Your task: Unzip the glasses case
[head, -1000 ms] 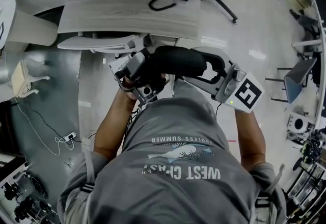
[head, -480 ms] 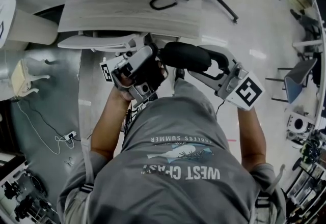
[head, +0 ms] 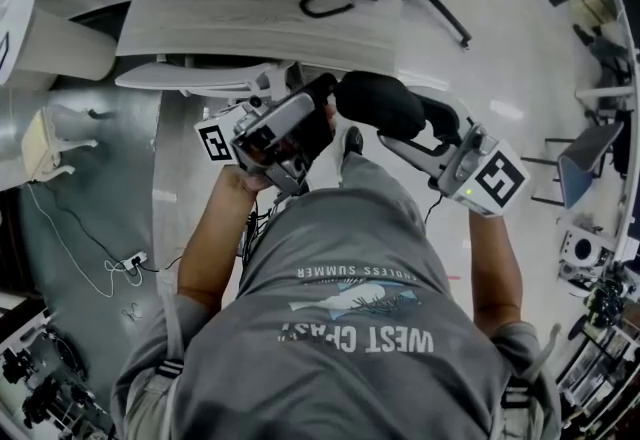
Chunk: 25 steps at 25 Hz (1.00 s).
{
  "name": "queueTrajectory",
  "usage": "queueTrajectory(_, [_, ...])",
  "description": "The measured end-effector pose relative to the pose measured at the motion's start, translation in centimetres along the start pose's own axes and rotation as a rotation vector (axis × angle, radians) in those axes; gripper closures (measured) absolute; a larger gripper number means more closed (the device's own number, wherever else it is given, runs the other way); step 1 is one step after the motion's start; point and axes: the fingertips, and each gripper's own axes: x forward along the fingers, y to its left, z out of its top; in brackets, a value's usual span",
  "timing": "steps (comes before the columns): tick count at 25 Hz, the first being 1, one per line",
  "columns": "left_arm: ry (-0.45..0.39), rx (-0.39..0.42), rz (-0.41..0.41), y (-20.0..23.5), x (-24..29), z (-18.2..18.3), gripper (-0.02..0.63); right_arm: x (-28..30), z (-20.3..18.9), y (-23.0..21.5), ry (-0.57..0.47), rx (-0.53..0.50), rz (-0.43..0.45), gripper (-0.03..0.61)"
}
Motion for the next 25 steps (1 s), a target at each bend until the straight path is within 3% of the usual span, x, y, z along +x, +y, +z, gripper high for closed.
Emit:
queueTrajectory(5, [-0.033,-0.134,-0.115,-0.7,0.7,-1.0,0.460,0.0,-0.6,0.0,0.016,0.004,0.006,0.328])
queueTrajectory(9, [-0.055,-0.153,-0.138,-1.1,0.7,-0.6,0.577,-0.2,-1.0,0.0,0.027,0.000,0.001,0.327])
queueTrajectory(12, [-0.044,-0.157,-0.153,-1.6,0.8,-0.5,0.600,-0.2,-1.3,0.0,0.032,0.001,-0.005,0.327])
queueTrajectory(16, [-0.011,-0.139,-0.103,-1.2,0.9,-0.6,0.611,-0.3,-1.6,-0.1,0.039,-0.008,-0.019,0.327])
queueTrajectory(21, [0.136,0.007,0.031,-0.3,-0.2,-0.8,0.612,-0.5,-2.8,-0.4,0.106,-0.057,-0.035,0.328])
queueTrajectory(25, [0.164,-0.060,-0.010,-1.2,-0.3,-1.0,0.614,-0.2,-2.4,0.2,0.096,-0.043,0.013,0.330])
